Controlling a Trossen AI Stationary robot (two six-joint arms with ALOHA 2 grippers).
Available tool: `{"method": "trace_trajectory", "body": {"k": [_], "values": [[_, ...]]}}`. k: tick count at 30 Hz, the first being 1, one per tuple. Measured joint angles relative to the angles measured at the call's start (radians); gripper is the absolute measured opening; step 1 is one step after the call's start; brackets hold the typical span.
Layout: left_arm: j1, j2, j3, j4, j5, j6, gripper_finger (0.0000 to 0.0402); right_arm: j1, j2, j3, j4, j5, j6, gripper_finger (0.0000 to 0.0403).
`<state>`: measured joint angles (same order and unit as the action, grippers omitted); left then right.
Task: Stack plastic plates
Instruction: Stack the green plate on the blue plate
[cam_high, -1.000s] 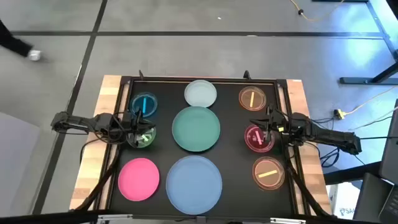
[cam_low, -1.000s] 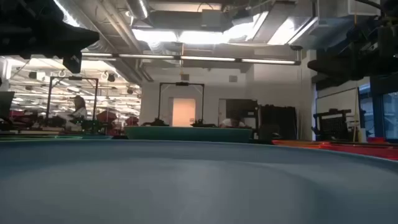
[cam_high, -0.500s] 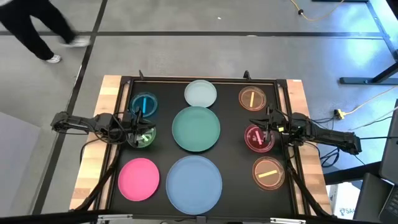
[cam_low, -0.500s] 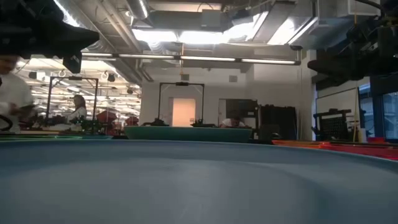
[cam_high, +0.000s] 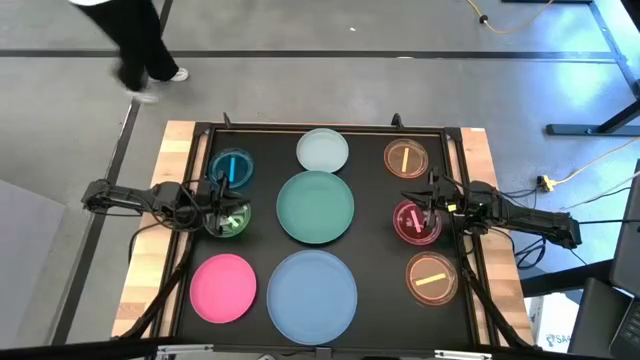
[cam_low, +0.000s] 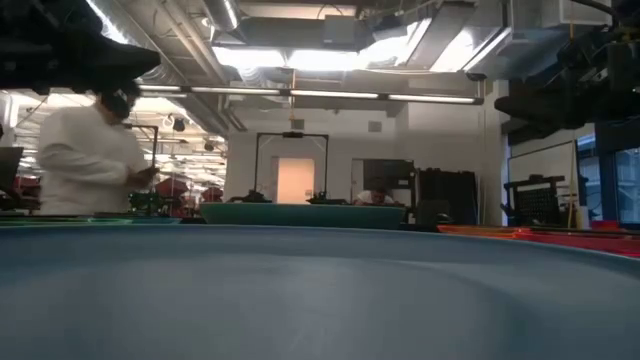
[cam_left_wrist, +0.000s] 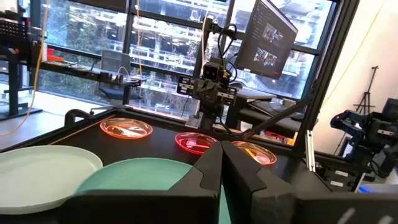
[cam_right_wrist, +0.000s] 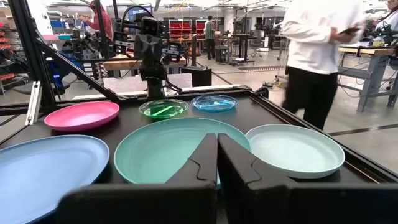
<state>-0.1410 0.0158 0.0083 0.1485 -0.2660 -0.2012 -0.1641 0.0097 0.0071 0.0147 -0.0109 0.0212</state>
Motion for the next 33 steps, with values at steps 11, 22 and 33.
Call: {"method": "trace_trajectory", "body": {"k": [11,22,33], "values": [[0.001,0.0,0.0,0.058,-0.143,0.001,0.0004,0.0,0.0,-0.001,0.01,0.001,0.0,0.0005],[0.006,0.172,0.0,0.301,-0.131,0.155,0.0004,0.0,0.066,-0.001,0.156,0.021,0.111,0.0005],[0.006,0.508,0.001,0.6,-0.099,0.128,0.0004,0.0,0.503,0.122,0.235,0.021,0.184,0.0005]]}}
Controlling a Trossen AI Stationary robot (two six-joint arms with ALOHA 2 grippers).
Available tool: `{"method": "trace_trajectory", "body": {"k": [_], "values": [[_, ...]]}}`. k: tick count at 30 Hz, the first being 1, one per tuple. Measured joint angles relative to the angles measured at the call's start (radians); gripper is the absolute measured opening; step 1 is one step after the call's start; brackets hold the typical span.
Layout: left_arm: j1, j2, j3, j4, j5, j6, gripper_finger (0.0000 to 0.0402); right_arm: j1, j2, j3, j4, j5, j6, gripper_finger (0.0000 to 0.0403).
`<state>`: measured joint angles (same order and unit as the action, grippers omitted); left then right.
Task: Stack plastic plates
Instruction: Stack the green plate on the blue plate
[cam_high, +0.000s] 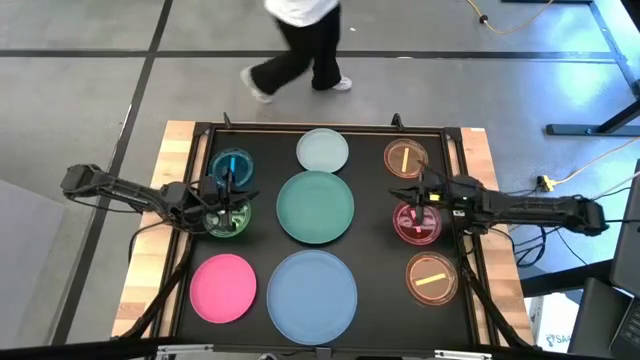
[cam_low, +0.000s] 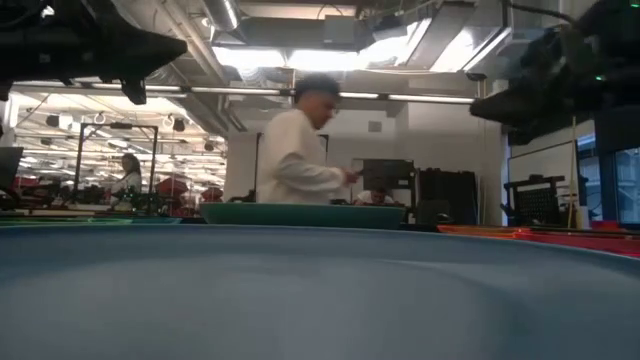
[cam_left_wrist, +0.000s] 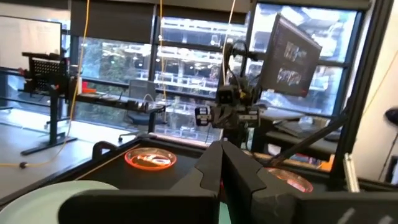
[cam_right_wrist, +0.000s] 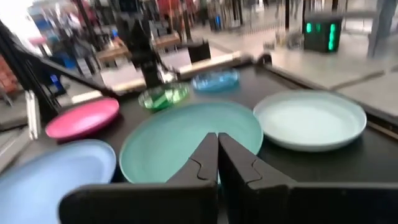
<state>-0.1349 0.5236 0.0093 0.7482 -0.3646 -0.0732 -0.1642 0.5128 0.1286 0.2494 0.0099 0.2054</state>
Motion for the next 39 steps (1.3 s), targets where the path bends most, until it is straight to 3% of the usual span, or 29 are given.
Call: {"method": "trace_trajectory", "body": {"k": [5,11,19,24,28,34,39], "values": [[0.015,0.079,0.0,0.071,0.0,-0.007,0.0004,0.001,0.201,0.109,0.002,0.016,-0.003,0.0005],[0.033,0.085,0.0,0.078,-0.001,-0.052,0.0004,0.0,0.446,0.242,-0.02,0.044,-0.001,0.0005],[0.032,0.085,0.0,0.074,0.0,-0.051,0.0004,0.001,0.715,0.394,-0.017,-0.116,0.042,0.0005],[0.038,0.085,0.0,0.078,-0.015,-0.048,0.0004,-0.001,0.827,0.49,-0.095,0.011,0.15,0.0011],[0.051,0.085,0.0,0.061,-0.01,-0.083,0.0004,0.0,0.911,0.575,-0.22,0.078,0.214,0.0056],[0.051,0.085,0.0,0.046,-0.011,-0.078,0.0004,0.0,1.009,0.66,-0.327,0.087,0.243,0.0147],[0.052,0.085,0.0,0.056,-0.036,-0.074,0.0004,0.0,1.064,0.669,-0.319,0.09,0.293,0.0184]]}}
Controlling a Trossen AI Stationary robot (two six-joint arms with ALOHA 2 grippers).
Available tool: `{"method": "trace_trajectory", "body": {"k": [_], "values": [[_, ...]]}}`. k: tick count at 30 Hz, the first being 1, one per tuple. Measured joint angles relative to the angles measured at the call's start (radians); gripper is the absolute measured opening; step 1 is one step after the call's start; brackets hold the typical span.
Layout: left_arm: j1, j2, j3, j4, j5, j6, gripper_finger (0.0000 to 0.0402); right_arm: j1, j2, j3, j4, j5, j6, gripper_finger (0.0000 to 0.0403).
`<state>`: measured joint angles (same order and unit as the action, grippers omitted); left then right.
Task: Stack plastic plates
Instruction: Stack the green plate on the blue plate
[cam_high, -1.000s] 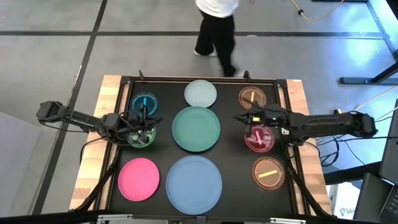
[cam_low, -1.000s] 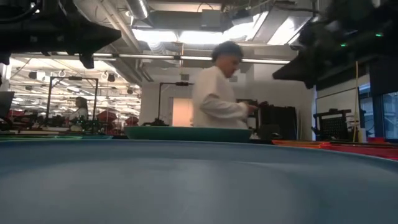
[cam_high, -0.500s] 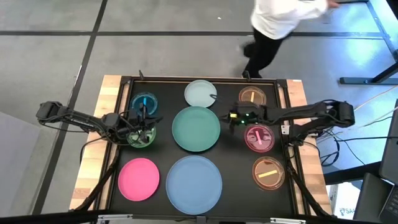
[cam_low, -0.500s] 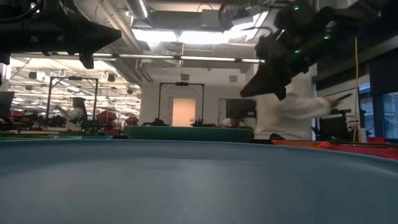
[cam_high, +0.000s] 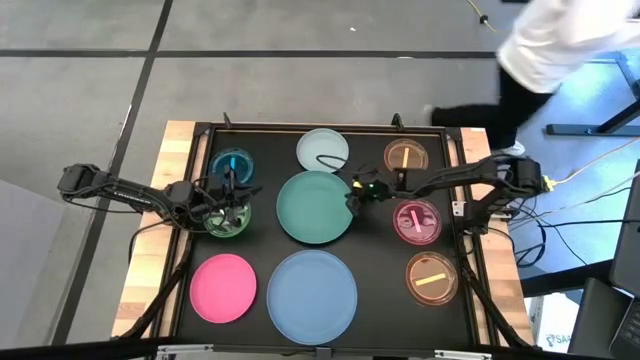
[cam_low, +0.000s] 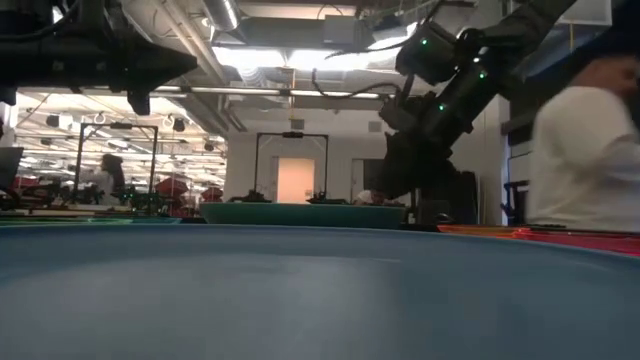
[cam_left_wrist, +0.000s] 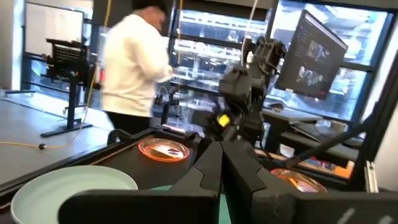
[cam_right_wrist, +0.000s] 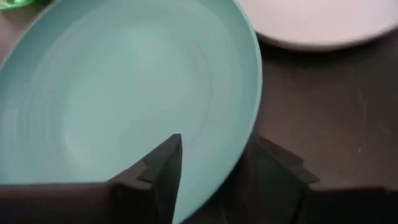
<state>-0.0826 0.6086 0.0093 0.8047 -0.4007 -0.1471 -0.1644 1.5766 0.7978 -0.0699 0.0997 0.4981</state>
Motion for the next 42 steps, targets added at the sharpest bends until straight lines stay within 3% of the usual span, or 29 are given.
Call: {"method": "trace_trajectory", "body": {"k": [6,17,30,42], "values": [[0.0,0.0,0.0,-0.002,-0.1,0.0,0.0004,-0.002,0.034,-0.001,-0.003,0.024,0.024,0.0184],[0.0,0.0,0.0,0.027,-0.113,-0.009,0.0004,0.0,0.09,-0.002,0.018,0.021,0.052,0.0143],[0.0,0.0,0.0,0.029,-0.114,-0.008,0.0004,-0.045,0.111,-0.002,0.072,0.046,-0.004,0.0008],[0.0,0.0,0.0,0.027,-0.114,-0.008,0.0004,-0.092,0.031,0.007,0.118,-0.016,-0.056,0.0004]]}}
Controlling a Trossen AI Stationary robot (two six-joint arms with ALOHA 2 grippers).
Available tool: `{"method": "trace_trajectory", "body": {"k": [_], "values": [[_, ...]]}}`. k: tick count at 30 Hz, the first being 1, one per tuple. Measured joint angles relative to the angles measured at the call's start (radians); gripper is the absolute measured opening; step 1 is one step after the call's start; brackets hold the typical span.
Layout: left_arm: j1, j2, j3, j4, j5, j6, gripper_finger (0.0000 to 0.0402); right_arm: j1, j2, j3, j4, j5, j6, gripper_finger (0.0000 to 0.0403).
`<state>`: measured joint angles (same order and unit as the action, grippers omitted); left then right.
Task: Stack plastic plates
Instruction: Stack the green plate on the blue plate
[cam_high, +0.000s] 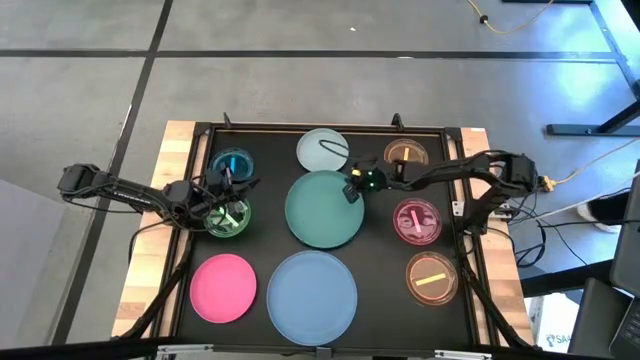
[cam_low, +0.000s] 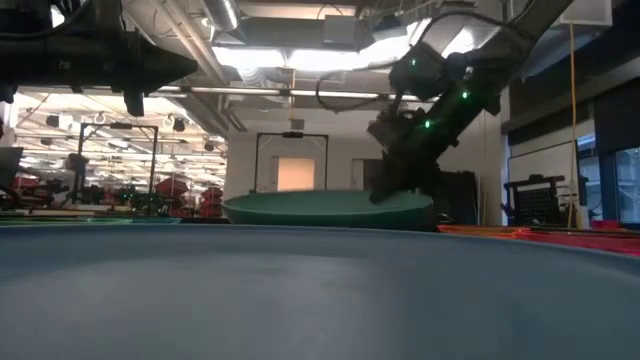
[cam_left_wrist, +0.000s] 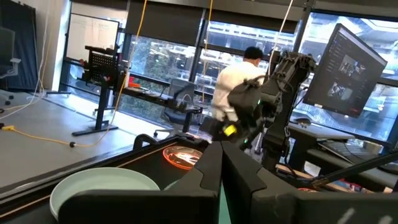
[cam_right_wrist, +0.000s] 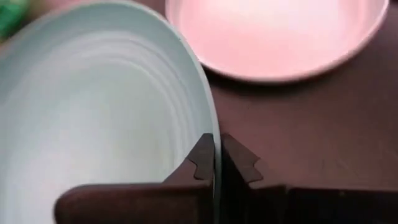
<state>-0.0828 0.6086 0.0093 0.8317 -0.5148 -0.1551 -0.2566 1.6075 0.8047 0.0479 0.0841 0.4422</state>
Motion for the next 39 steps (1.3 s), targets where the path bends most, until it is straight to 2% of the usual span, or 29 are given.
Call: {"method": "trace_trajectory", "body": {"k": [7,12,19,30,39], "values": [[0.0,0.0,0.0,-0.001,0.0,0.0,0.0004,0.072,-0.097,0.015,0.008,-0.103,-0.002,0.0003],[0.0,0.0,0.0,-0.001,0.001,0.0,0.0004,0.165,-0.106,0.015,0.01,-0.095,0.021,0.0002],[0.0,0.0,0.0,-0.001,0.001,-0.001,0.0004,0.324,-0.088,0.015,0.039,-0.021,0.032,0.0002],[0.0,0.0,0.0,-0.004,0.003,-0.003,0.0004,0.509,0.083,0.016,0.281,0.013,0.079,0.0002],[0.0,0.0,0.0,-0.009,0.004,-0.003,0.0004,0.546,0.202,0.015,0.38,0.03,0.117,0.0011]]}}
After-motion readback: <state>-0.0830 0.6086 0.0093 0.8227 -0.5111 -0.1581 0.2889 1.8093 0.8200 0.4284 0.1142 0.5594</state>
